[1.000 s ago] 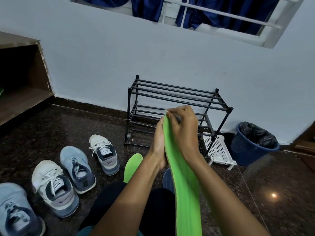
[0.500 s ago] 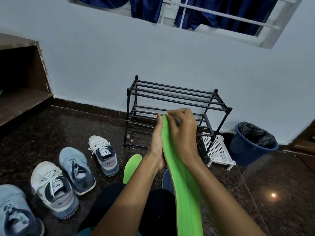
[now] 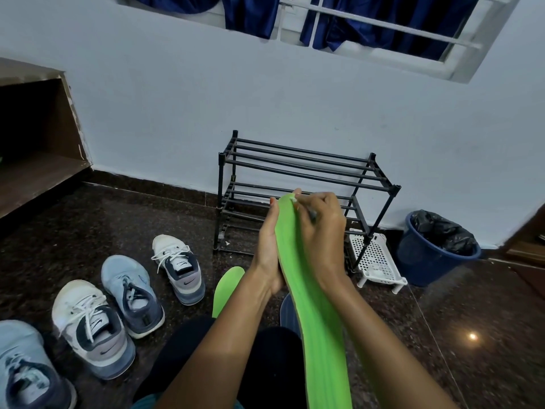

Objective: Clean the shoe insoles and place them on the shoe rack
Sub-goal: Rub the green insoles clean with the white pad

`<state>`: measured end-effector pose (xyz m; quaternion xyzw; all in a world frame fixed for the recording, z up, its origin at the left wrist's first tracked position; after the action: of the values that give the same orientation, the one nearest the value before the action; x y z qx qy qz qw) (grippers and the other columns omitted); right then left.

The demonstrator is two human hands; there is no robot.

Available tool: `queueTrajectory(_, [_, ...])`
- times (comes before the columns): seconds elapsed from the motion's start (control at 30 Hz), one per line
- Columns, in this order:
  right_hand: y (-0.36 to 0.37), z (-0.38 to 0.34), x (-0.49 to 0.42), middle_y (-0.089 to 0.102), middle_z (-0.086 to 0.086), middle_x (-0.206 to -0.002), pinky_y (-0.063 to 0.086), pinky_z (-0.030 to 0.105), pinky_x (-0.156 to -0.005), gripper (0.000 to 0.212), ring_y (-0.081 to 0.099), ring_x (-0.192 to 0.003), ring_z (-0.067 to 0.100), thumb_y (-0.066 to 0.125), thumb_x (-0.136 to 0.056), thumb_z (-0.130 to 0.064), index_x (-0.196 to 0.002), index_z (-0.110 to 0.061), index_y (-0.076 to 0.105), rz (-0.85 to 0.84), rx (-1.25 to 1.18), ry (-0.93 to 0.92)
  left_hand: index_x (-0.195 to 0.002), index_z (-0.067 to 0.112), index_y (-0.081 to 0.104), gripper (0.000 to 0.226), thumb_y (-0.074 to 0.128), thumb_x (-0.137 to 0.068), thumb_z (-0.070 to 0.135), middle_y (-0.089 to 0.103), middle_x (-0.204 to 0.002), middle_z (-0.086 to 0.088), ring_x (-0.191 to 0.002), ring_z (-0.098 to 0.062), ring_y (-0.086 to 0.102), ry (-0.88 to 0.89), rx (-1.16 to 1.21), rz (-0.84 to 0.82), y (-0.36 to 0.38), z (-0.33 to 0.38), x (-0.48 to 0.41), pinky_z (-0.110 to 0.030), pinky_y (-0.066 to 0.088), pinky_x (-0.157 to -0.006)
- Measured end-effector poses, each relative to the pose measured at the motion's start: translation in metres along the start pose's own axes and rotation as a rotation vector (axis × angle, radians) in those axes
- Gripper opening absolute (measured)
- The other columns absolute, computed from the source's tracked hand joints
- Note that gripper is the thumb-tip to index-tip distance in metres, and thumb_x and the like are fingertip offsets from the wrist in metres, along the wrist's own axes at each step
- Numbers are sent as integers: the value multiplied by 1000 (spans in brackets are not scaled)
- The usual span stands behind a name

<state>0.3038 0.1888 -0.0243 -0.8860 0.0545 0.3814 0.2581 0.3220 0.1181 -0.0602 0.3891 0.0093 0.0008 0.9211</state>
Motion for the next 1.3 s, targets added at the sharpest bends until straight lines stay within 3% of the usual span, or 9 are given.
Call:
queueTrajectory(0.17, [2, -2, 26, 53, 0, -84, 41, 17, -74, 14, 53, -83, 16, 61, -84, 1, -95, -2, 69, -108, -11, -35, -137, 23, 48, 57, 19, -98, 54, 61, -129, -9, -104, -18, 66, 22, 16, 18, -1, 2, -2, -27, 56, -77])
queueTrajectory(0.27, [-2, 1, 15, 53, 1, -85, 42, 19, -74, 13, 52, -83, 16, 62, -84, 0, -95, -2, 69, -96, 20, -33, -134, 19, 51, 58, 22, -97, 54, 69, -114, -7, -96, -17, 69, 1, 16, 15, 1, 0, -1, -27, 57, -72])
queueTrajectory(0.4, [-5, 4, -4, 51, -1, -85, 34, 4, -72, 14, 51, -81, 14, 61, -84, 1, -96, 0, 68, -9, 40, -14, -113, 15, 64, 57, 28, -96, 55, 74, -90, -5, -82, -18, 71, -24, -33, 2, 0, -1, 1, -29, 56, -70])
queueTrajectory(0.6, [1, 1, 21, 52, 1, -86, 43, 23, -77, 15, 53, -86, 18, 60, -85, -2, -98, -1, 68, -113, 26, -18, -126, 18, 55, 57, 22, -97, 53, 69, -113, 1, -100, -13, 68, -7, -8, 55, 0, 2, -1, -24, 56, -79])
queueTrajectory(0.67, [0, 1, 24, 51, 1, -86, 40, 20, -76, 14, 52, -85, 17, 61, -85, -2, -96, -1, 69, -127, 42, -31, -124, 16, 57, 59, 20, -98, 53, 68, -116, 1, -102, -12, 67, -6, -9, 53, 0, 2, -2, -23, 55, -81])
queueTrajectory(0.87, [-5, 4, -6, 50, 0, -86, 37, 13, -74, 12, 52, -84, 17, 62, -83, 1, -93, 1, 68, -39, 70, -31, -102, 12, 67, 56, 28, -97, 52, 73, -85, -6, -78, -17, 70, -16, -33, 11, 2, -1, 1, -30, 55, -71])
queueTrajectory(1.07, [0, 1, 14, 51, 0, -88, 41, 13, -76, 15, 52, -87, 16, 61, -84, 1, -97, 0, 68, -107, 25, -11, -111, 11, 65, 59, 28, -95, 55, 73, -100, -4, -90, -16, 70, -23, 12, 38, 1, 0, 0, -27, 56, -73])
queueTrajectory(1.23, [-3, 2, 13, 53, 1, -87, 38, 11, -74, 14, 52, -86, 16, 62, -83, 0, -95, 0, 69, -116, 51, -33, -113, 11, 64, 61, 25, -96, 56, 73, -101, -4, -92, -16, 70, -32, 20, 20, 2, 0, 1, -27, 57, -76])
queueTrajectory(1.3, [-6, 3, 2, 52, 1, -86, 36, 9, -73, 13, 51, -85, 16, 62, -83, 1, -93, 0, 69, -75, 68, -45, -105, 11, 66, 58, 28, -96, 54, 73, -92, -6, -85, -18, 70, -27, 1, 25, 4, -1, 2, -30, 55, -74])
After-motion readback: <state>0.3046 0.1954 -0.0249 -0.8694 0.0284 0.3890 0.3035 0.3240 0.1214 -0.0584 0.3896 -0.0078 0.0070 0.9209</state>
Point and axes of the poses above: each hand's wrist, its own x-axis away from the middle knuckle, its own y-axis out of the palm, z = x × y, the point moved 1 cm from there along -x, towards the middle knuckle
